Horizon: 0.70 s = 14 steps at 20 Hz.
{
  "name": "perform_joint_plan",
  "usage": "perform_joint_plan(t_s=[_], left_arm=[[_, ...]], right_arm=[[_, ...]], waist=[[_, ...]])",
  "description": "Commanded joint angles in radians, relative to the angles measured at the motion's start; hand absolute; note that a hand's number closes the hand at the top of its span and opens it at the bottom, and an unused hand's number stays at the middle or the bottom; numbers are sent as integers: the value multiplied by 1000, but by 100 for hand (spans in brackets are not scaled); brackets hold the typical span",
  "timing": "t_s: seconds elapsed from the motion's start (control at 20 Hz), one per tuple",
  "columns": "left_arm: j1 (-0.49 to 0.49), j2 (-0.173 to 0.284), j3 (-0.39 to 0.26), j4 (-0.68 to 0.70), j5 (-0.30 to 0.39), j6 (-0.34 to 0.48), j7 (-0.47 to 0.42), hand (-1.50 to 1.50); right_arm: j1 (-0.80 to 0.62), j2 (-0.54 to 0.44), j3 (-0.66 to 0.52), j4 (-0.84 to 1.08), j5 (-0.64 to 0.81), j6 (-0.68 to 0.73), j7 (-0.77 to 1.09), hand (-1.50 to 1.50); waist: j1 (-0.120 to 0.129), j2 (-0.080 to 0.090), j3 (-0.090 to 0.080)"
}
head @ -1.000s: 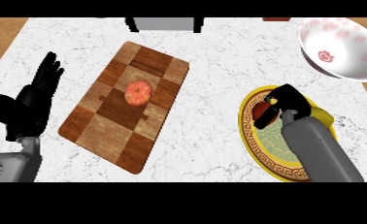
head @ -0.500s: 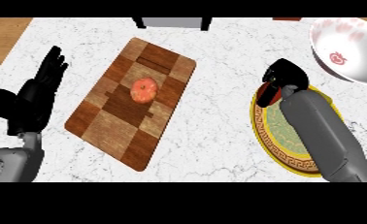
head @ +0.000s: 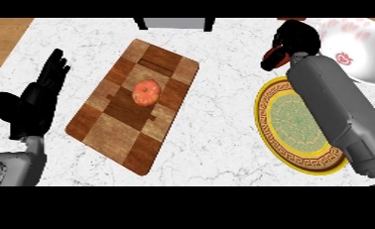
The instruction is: Pick the bell pepper from the plate and place it in the bowl
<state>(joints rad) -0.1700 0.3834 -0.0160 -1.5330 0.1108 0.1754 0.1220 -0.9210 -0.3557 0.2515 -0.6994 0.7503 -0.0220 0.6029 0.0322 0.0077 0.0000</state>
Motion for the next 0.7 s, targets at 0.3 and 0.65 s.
perform_joint_plan(t_s=[0.3, 0.65], left_arm=[[26, -13, 19, 10, -10, 5, -10, 0], [8, 19, 75, 27, 21, -59, 5, 0]], right_arm=[[-165, -89, -55, -165, 126, -181, 170, 150], [-72, -206, -168, -209, 92, -172, 94, 150]], waist=[[-34, -12, -1], [-33, -9, 0]])
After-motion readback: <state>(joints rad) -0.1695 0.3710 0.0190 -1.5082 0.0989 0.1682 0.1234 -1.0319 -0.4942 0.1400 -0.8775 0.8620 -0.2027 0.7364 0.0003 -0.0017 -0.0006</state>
